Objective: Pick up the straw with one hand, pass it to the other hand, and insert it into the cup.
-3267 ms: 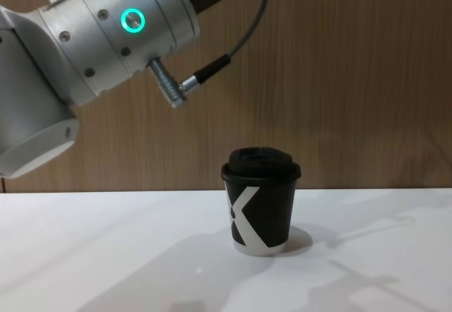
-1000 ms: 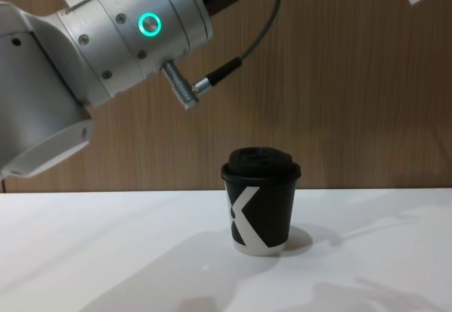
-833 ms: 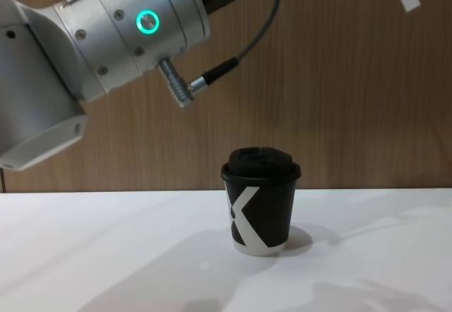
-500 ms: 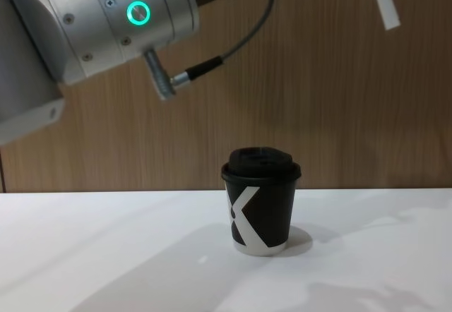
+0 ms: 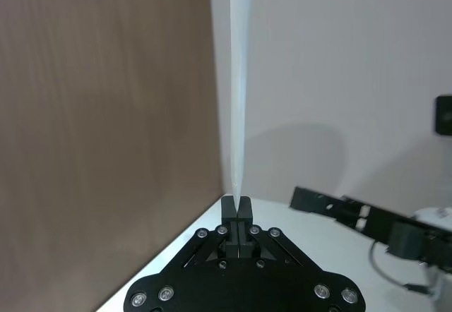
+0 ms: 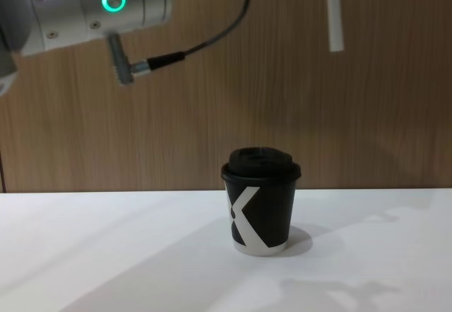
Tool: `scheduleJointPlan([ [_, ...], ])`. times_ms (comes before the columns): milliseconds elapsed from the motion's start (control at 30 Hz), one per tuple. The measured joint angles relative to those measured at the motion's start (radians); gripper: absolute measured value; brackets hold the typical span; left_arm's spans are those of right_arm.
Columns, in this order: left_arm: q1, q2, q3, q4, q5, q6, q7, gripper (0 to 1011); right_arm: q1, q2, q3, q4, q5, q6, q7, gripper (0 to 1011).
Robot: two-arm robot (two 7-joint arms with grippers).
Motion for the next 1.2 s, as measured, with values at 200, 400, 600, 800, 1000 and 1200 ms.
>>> scheduleJointPlan([
  [200,0.012,0.026,-0.003,-0.041,0.074,0.018,0.079,5,0.000,0.000,0.000,0.000,0.000,0.000,0.000,1001],
  [400,0.028,0.041,-0.005,-0.066,0.136,0.031,0.146,5,0.000,0.000,0.000,0.000,0.000,0.000,0.000,1001],
  [600,0.052,0.047,-0.006,-0.074,0.201,0.035,0.218,5,0.000,0.000,0.000,0.000,0.000,0.000,0.000,1001],
  [800,0.065,0.042,-0.006,-0.062,0.226,0.037,0.249,4,0.000,0.000,0.000,0.000,0.000,0.000,0.000,1001],
  [1000,0.077,0.025,-0.012,-0.033,0.223,0.038,0.256,5,0.000,0.000,0.000,0.000,0.000,0.000,0.000,1001],
  [1200,0.084,0.006,-0.024,-0.006,0.195,0.036,0.244,4,0.000,0.000,0.000,0.000,0.000,0.000,0.000,1001],
])
